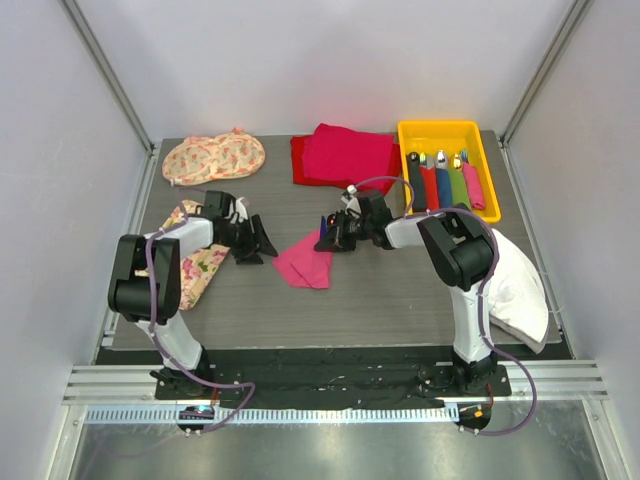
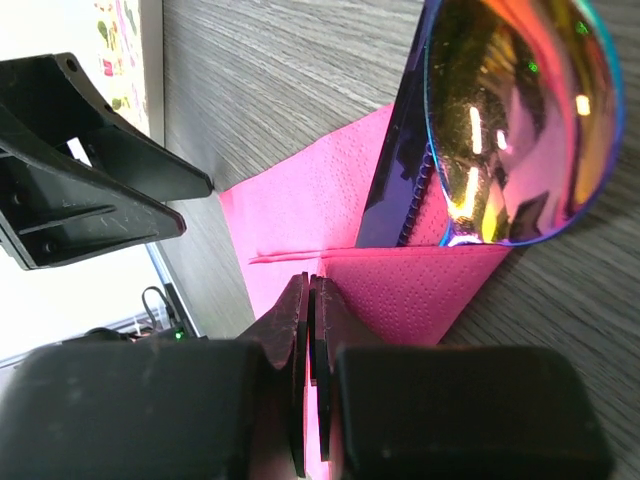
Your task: Place the utensils on the paper napkin and roll it up
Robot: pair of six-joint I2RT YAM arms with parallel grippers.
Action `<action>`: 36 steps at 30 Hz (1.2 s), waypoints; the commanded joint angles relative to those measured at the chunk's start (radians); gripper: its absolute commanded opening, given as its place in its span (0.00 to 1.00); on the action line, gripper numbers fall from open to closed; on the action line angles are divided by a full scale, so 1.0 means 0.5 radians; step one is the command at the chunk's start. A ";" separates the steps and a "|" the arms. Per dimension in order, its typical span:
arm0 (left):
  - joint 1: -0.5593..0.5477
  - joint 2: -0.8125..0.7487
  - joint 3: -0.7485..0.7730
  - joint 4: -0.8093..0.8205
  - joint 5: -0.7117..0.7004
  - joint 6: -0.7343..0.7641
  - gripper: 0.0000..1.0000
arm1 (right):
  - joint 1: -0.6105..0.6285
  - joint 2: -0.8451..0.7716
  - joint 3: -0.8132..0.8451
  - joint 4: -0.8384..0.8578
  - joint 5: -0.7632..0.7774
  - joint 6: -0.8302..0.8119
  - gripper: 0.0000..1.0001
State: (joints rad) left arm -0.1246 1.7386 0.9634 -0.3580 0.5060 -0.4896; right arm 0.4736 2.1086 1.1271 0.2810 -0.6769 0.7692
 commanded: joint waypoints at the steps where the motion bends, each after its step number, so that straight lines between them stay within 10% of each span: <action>1: -0.048 0.158 -0.009 0.010 0.040 0.065 0.57 | 0.007 0.081 -0.002 -0.200 0.200 -0.130 0.01; 36: -0.251 0.533 0.230 0.327 0.332 0.200 0.63 | 0.007 0.099 0.019 -0.237 0.213 -0.143 0.01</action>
State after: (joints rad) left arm -0.2596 1.9472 1.0889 -0.1215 0.7750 -0.5087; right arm 0.4805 2.1162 1.1522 0.2459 -0.6598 0.7547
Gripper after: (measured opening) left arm 0.628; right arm 0.056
